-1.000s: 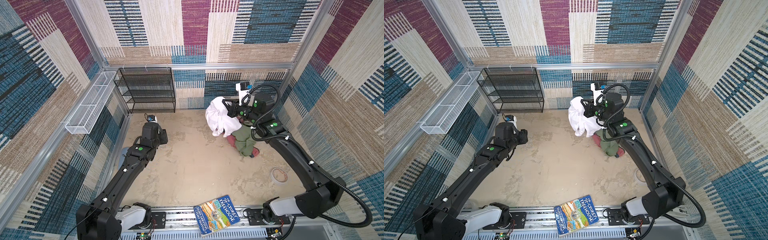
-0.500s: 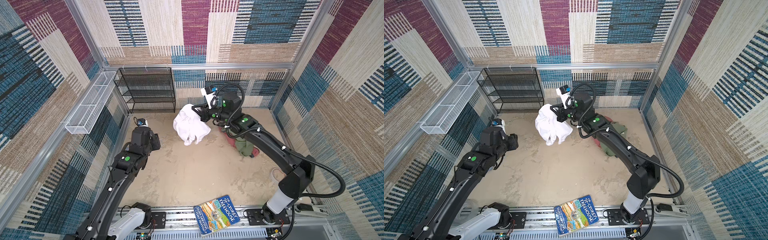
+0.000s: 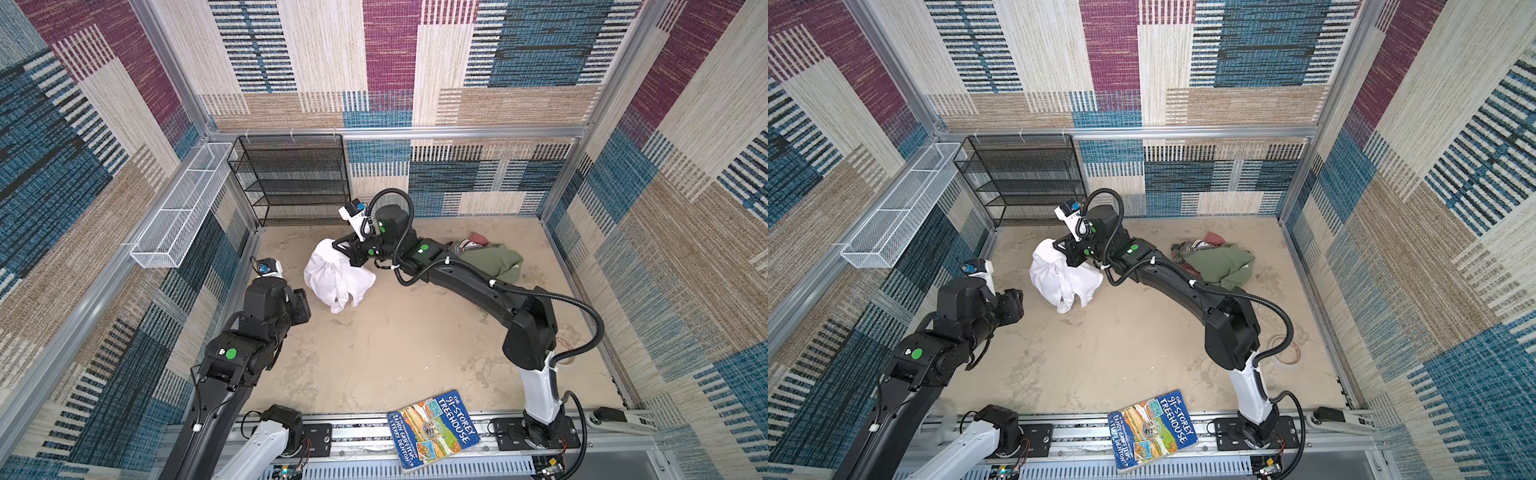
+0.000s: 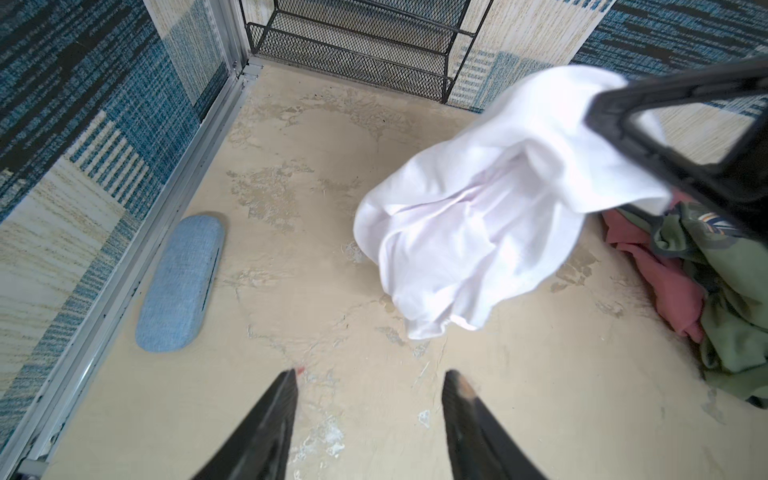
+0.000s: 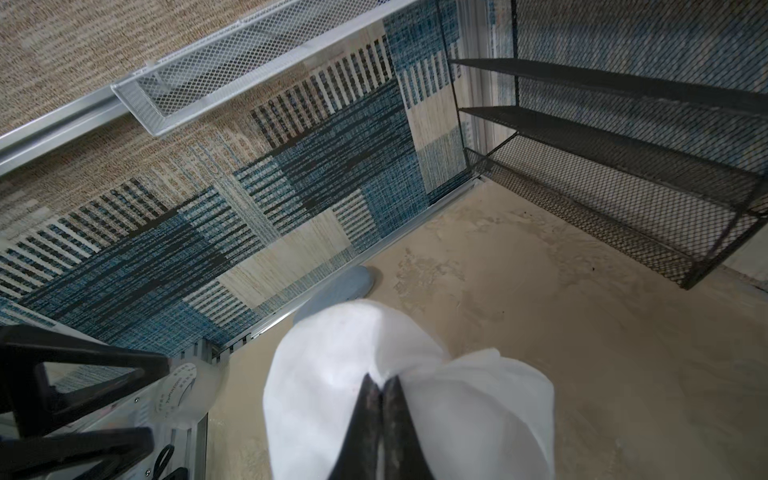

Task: Pick out a specific cloth from the pile
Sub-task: 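Carry the white cloth toward the left gripper and drop it on the table, then grasp the white cloth with the left gripper while the right gripper draws back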

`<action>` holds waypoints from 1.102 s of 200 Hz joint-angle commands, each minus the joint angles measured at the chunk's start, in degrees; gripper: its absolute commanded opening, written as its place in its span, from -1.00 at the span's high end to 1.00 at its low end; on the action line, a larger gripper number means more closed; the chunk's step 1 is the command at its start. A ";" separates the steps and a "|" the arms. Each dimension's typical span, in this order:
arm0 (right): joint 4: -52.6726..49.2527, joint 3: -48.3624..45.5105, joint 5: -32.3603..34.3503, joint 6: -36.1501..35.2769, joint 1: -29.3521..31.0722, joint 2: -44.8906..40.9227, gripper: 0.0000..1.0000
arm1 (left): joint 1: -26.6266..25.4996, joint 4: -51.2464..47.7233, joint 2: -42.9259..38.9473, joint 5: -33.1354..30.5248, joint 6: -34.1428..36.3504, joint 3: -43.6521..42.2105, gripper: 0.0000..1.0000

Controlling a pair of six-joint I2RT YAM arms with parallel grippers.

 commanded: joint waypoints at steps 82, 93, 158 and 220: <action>8.50 -5.85 2.19 2.17 1.38 5.92 -0.02 | -0.01 -1.41 3.39 1.14 -2.52 -0.90 -0.18; 10.13 -9.28 4.03 2.00 1.40 3.65 -0.13 | -0.01 -0.59 4.27 1.90 -2.85 -1.36 -0.18; 13.90 -24.25 7.05 4.01 -1.32 -7.78 -0.15 | -0.88 8.35 9.08 7.59 -7.26 -9.63 -0.09; 18.14 -35.33 4.30 7.87 -5.27 -12.93 -0.10 | -2.73 13.95 11.15 7.77 -13.01 -20.94 0.02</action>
